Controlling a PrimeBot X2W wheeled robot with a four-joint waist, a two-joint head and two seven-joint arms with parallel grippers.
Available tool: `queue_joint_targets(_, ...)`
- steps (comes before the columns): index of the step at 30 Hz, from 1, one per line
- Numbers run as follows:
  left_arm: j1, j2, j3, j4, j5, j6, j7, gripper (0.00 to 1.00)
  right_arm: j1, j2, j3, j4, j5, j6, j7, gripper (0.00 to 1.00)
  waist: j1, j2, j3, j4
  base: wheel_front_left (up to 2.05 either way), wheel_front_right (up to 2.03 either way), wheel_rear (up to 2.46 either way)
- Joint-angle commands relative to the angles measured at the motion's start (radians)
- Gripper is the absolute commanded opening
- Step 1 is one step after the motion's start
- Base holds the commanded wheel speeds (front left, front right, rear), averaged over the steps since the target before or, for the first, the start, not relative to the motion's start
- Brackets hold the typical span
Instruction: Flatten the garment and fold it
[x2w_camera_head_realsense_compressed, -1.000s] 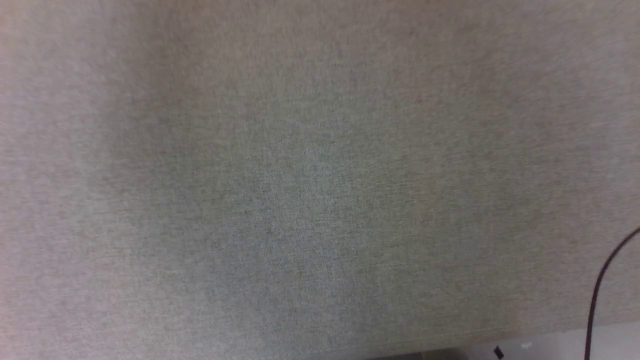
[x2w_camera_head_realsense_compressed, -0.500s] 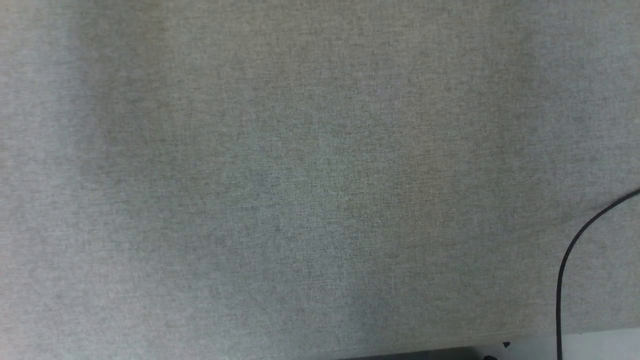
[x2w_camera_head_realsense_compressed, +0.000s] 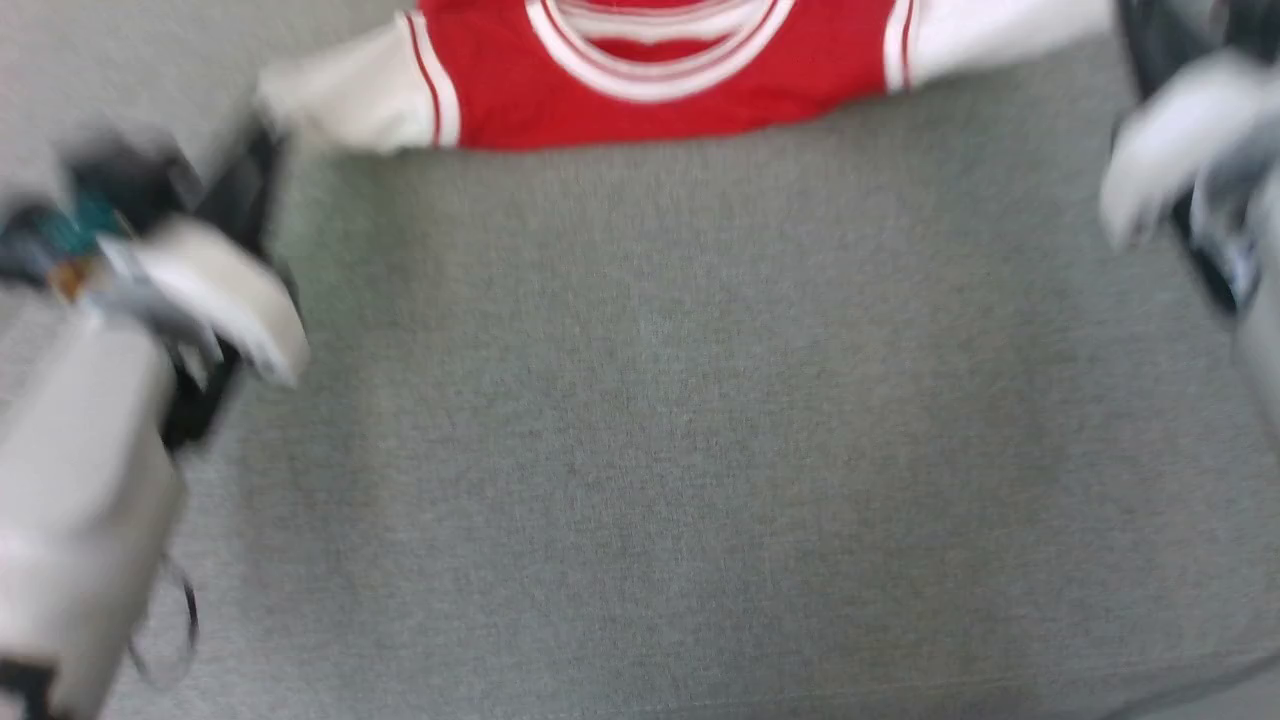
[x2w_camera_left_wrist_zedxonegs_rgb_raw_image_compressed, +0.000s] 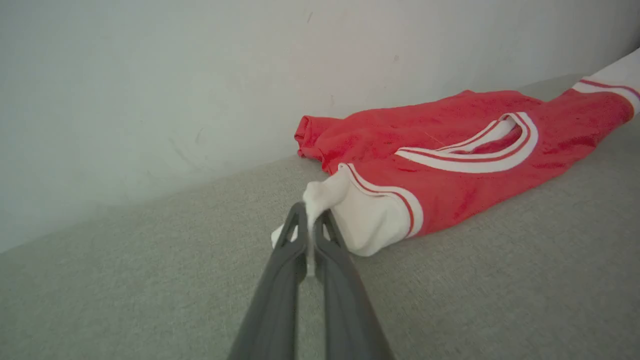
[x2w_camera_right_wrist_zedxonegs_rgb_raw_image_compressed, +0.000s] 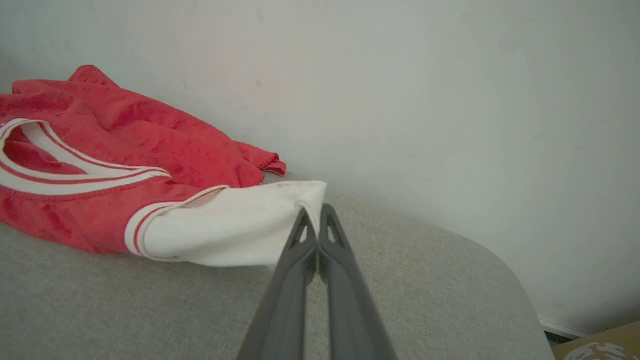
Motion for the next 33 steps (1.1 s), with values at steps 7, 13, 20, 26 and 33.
queue_joint_targets(7,0.294,0.106,-0.099,-0.156,-0.077,-0.008,0.147,0.00,0.318,-0.115,0.121,-0.152,0.088,-0.002,0.041,0.00,0.0003,0.0000,-0.226,0.008,0.00,0.00,0.00)
queue_joint_targets(13,0.456,0.191,-0.150,-0.235,-0.107,-0.001,0.257,0.00,0.535,-0.233,0.182,-0.284,0.095,-0.002,0.111,0.00,0.0003,0.0000,-0.301,0.004,0.00,0.00,0.00)
queue_joint_targets(20,0.552,0.224,-0.176,-0.252,-0.111,0.048,0.311,0.00,0.716,-0.311,0.131,-0.352,0.102,-0.002,0.200,0.00,0.0003,0.0000,-0.364,-0.002,0.00,0.00,0.00)
queue_joint_targets(26,0.632,0.234,-0.181,-0.283,-0.146,0.072,0.325,0.00,0.848,-0.335,0.065,-0.425,0.119,-0.002,0.266,0.00,0.0003,0.0000,-0.407,-0.004,0.00,0.00,0.00)
queue_joint_targets(33,0.729,0.246,-0.194,-0.391,-0.218,0.100,0.402,0.00,1.006,-0.364,0.015,-0.520,0.177,-0.002,0.392,0.00,0.0003,0.0000,-0.425,0.011,0.00,0.00,0.00)
